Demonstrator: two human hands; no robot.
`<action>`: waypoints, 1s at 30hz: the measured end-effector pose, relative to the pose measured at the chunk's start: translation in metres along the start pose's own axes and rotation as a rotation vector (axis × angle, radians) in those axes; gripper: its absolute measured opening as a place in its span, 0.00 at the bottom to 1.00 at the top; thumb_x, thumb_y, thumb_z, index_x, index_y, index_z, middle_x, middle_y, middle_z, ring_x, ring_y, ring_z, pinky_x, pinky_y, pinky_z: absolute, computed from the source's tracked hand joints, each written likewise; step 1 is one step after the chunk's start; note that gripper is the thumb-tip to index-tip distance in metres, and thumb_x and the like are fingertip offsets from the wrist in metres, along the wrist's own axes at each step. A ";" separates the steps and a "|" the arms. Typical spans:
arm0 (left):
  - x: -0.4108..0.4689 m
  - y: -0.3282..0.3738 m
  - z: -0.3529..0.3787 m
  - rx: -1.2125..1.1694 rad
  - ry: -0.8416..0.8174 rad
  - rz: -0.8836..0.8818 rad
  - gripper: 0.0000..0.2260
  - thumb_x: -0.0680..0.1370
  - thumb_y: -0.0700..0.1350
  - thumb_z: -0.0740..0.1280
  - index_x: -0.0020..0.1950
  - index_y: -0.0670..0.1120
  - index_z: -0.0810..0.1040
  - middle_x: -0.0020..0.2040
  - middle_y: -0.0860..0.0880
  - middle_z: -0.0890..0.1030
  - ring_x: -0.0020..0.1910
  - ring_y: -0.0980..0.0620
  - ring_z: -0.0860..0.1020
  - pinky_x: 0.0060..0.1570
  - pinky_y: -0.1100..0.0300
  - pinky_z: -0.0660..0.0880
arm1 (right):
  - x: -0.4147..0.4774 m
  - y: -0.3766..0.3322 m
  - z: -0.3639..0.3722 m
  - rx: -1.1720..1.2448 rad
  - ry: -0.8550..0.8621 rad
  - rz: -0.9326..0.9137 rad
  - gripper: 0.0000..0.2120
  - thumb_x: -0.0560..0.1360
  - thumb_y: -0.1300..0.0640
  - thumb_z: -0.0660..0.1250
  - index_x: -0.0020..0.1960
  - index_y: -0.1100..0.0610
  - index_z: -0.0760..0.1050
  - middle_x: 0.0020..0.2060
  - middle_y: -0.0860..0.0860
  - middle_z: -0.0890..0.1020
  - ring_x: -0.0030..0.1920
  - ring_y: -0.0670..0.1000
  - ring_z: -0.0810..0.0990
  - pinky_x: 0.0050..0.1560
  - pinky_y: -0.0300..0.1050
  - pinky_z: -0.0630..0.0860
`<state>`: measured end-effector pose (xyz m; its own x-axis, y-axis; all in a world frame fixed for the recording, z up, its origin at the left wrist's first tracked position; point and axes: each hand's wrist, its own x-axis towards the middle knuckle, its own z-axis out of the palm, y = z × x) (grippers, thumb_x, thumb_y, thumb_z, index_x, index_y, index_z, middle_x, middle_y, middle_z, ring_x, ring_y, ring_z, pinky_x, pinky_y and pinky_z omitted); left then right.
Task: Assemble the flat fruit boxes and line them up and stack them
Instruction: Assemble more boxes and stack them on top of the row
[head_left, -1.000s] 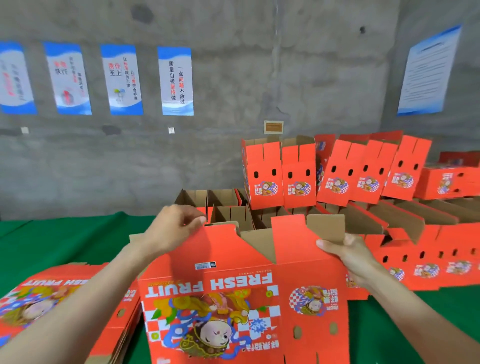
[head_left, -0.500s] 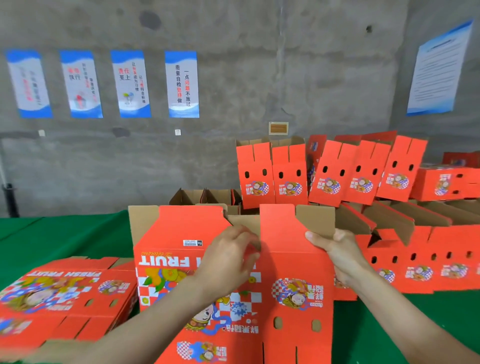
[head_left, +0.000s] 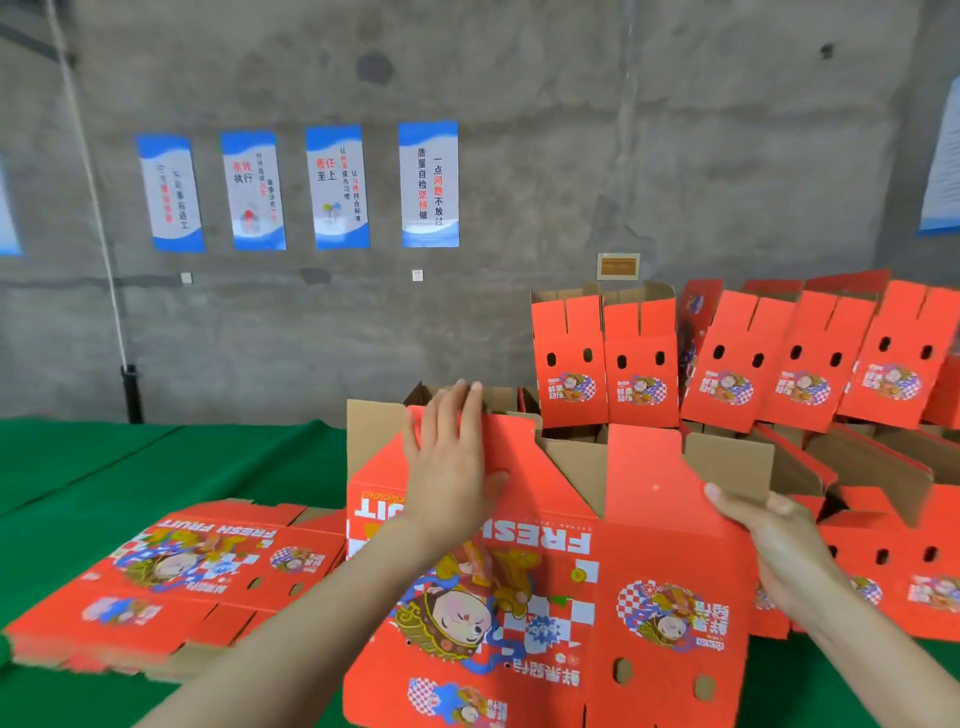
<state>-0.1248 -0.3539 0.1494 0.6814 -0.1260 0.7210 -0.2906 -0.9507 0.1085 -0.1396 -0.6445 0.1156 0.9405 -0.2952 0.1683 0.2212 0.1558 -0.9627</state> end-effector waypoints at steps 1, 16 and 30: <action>0.006 -0.009 -0.004 -0.015 -0.007 -0.039 0.36 0.71 0.49 0.72 0.75 0.46 0.60 0.74 0.46 0.61 0.74 0.46 0.57 0.72 0.47 0.51 | 0.000 0.000 -0.001 0.008 0.009 0.008 0.07 0.74 0.63 0.69 0.51 0.56 0.80 0.40 0.52 0.85 0.43 0.55 0.81 0.45 0.49 0.77; 0.001 -0.036 0.005 -0.073 -0.144 0.115 0.08 0.71 0.42 0.67 0.50 0.46 0.78 0.48 0.51 0.82 0.52 0.46 0.77 0.66 0.52 0.59 | -0.002 0.003 0.029 0.123 0.129 0.105 0.21 0.73 0.58 0.72 0.64 0.61 0.74 0.59 0.55 0.80 0.65 0.56 0.74 0.72 0.55 0.61; -0.008 0.052 -0.011 0.069 -0.331 0.277 0.37 0.70 0.58 0.59 0.76 0.46 0.54 0.73 0.48 0.62 0.76 0.50 0.49 0.67 0.37 0.30 | -0.027 -0.020 0.140 0.436 -0.080 0.246 0.13 0.80 0.68 0.58 0.39 0.60 0.75 0.26 0.49 0.81 0.29 0.45 0.80 0.28 0.33 0.76</action>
<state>-0.1523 -0.3994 0.1569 0.7656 -0.4524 0.4573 -0.4548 -0.8834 -0.1126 -0.1335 -0.5072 0.1595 0.9913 -0.1301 -0.0200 0.0620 0.5956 -0.8009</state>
